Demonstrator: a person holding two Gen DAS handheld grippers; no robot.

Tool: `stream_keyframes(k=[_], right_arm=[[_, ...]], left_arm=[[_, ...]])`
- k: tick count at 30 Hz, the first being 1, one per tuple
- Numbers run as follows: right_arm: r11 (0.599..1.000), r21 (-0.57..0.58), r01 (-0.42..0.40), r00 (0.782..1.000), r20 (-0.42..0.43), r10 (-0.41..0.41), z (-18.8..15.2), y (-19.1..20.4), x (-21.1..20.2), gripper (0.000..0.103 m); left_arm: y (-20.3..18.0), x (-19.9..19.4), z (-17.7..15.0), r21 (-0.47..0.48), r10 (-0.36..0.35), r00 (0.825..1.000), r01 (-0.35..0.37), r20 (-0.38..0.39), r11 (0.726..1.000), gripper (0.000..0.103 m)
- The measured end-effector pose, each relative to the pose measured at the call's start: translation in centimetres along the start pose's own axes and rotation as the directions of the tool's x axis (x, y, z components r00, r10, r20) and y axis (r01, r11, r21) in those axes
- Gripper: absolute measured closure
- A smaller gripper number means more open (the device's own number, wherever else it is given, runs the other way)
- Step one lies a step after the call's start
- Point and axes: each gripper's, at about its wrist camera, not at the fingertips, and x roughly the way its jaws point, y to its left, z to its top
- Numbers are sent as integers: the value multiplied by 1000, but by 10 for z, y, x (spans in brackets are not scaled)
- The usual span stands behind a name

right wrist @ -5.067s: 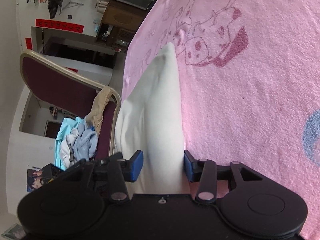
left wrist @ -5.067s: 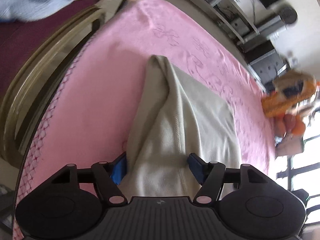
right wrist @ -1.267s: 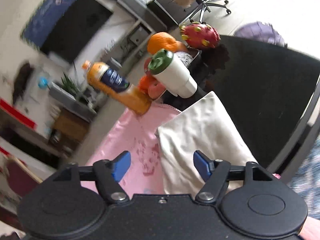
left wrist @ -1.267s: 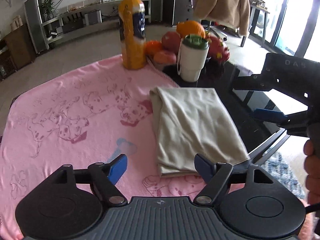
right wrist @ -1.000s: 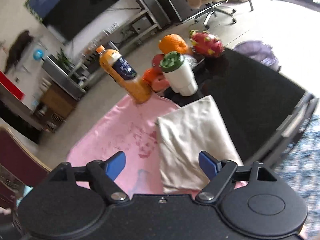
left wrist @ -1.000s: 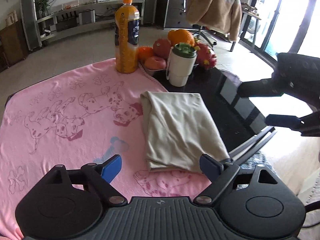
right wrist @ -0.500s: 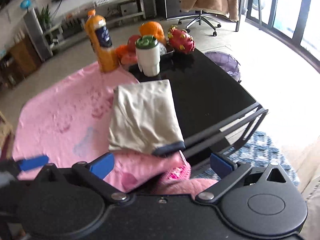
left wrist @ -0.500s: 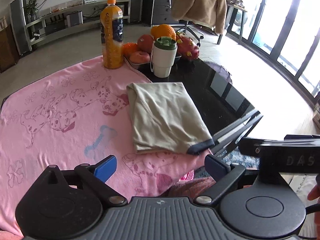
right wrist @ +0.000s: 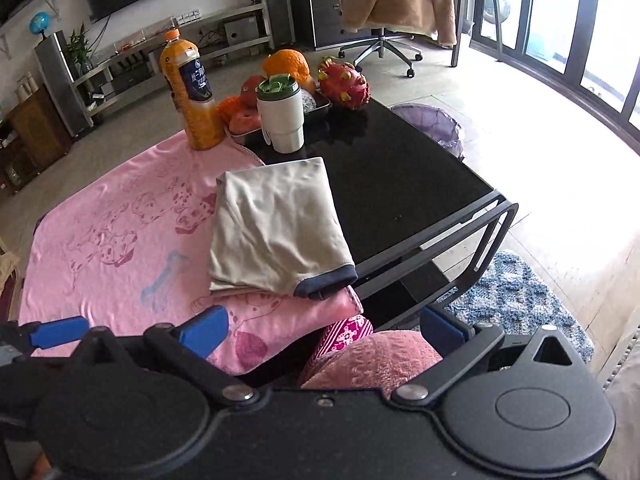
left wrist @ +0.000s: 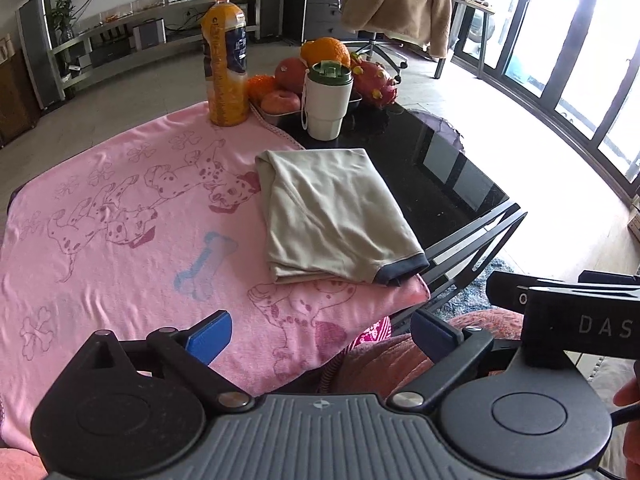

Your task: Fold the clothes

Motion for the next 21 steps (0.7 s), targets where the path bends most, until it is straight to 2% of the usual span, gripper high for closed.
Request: stream_keyframes(k=[6, 21], right_arm=[[999, -28, 26, 1000, -8, -26, -1, 5, 2, 0], [1000, -16, 22, 999, -33, -23, -3, 2, 14, 0]], left_arm=[[4, 5, -2, -18, -6, 1000, 6, -24, 1000, 5], [3, 13, -4, -13, 14, 999, -14, -36, 1000, 4]])
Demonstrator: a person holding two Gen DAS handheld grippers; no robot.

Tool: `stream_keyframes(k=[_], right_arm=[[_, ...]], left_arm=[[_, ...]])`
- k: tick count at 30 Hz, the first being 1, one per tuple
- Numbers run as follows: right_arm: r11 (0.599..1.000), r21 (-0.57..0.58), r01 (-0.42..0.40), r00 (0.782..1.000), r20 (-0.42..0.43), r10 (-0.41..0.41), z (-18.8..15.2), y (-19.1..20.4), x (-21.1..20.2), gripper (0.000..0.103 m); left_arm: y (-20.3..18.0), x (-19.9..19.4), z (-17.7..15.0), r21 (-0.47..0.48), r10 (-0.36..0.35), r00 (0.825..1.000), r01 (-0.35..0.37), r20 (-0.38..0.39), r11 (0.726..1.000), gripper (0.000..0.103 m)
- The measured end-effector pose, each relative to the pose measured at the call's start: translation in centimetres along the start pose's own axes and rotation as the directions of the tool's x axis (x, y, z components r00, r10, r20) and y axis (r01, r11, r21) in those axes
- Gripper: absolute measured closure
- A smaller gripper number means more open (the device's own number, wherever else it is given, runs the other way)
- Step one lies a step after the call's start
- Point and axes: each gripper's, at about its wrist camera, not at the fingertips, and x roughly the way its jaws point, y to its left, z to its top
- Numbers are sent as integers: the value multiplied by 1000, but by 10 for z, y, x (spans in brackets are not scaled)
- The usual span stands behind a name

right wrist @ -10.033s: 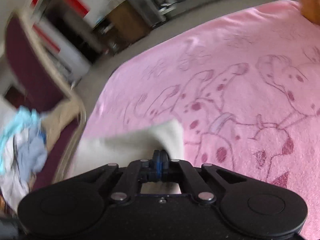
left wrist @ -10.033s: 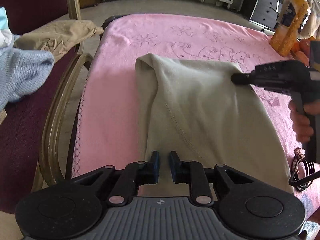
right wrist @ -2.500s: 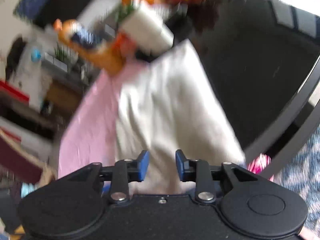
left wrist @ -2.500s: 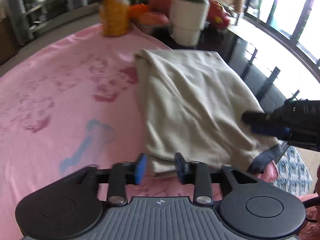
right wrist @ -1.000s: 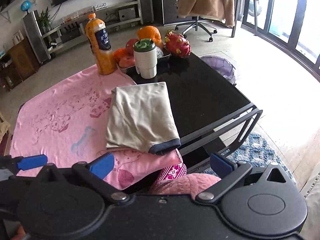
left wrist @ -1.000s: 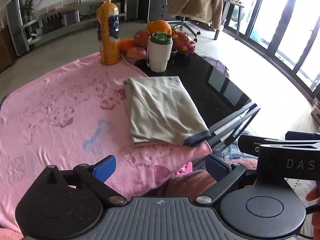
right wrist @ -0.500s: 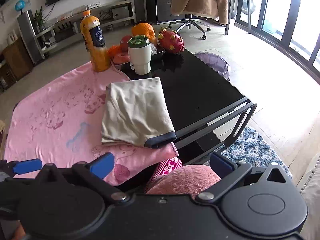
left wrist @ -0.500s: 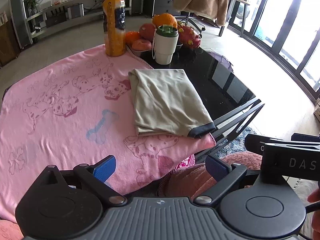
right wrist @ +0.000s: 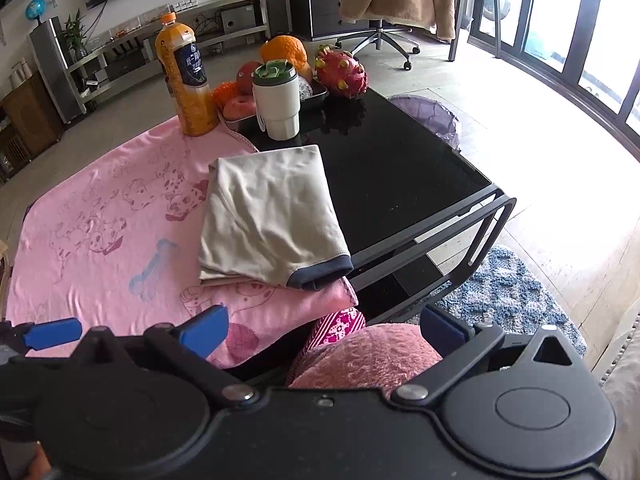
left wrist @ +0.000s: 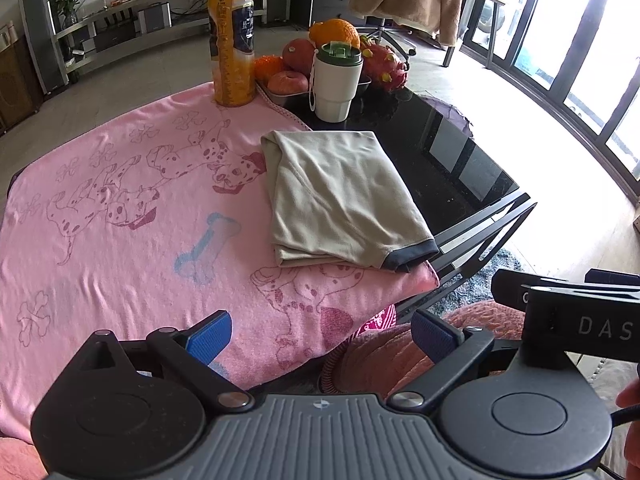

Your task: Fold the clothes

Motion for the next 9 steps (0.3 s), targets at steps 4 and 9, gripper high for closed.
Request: stream_keyframes(k=[4, 9], right_arm=[[1000, 3, 3, 1000, -2, -3, 0, -1, 2, 0], [1000, 12, -3, 1000, -4, 3, 0, -3, 4, 0]], left_arm=[[-1, 1, -1, 5, 10, 1000, -10, 8, 1000, 2], [-2, 1, -2, 16, 27, 999, -28, 36, 999, 2]])
